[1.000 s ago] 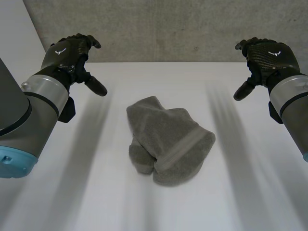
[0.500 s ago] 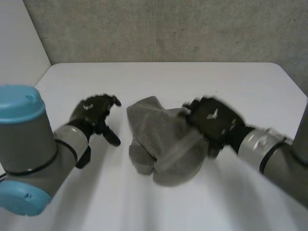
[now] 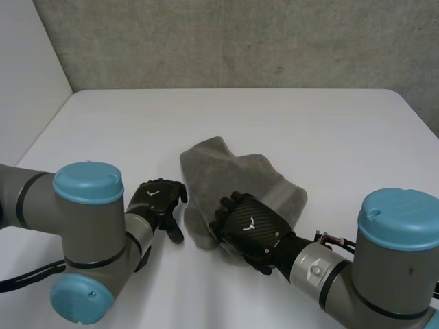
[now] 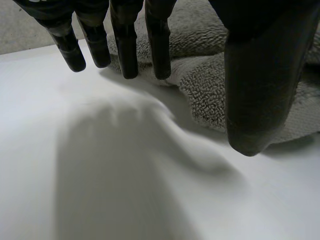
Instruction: Fold the towel.
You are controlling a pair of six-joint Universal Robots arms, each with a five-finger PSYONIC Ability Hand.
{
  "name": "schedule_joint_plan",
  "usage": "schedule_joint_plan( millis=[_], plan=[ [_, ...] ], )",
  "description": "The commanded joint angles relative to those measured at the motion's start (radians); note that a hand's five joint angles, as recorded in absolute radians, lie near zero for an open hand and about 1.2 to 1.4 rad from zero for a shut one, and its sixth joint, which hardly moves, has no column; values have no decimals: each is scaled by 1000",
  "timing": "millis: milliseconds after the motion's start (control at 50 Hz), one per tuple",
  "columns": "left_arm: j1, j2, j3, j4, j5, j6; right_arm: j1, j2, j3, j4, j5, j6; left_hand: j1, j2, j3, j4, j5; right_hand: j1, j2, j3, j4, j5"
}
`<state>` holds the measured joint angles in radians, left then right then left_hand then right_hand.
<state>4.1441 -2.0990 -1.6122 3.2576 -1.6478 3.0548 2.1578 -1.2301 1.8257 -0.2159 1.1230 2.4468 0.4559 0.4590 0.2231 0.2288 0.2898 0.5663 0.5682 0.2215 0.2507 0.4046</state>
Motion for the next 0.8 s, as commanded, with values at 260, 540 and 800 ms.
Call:
schedule_joint_plan(
  millis=[260, 540, 800],
  plan=[
    [-85, -82, 92, 48, -12, -5, -3, 47, -34, -123, 38, 52, 377, 374, -49, -54, 369, 830, 828, -47, -76, 817],
    [-105, -107, 150, 47, -17, -14, -73, 15, -40, -111, 86, 95, 89, 86, -49, -54, 81, 830, 828, -47, -76, 817],
    [-136, -182, 212, 47, -12, -60, -87, 12, -39, -102, 106, 110, 389, 386, -49, -54, 380, 830, 828, -47, -76, 817]
  ],
)
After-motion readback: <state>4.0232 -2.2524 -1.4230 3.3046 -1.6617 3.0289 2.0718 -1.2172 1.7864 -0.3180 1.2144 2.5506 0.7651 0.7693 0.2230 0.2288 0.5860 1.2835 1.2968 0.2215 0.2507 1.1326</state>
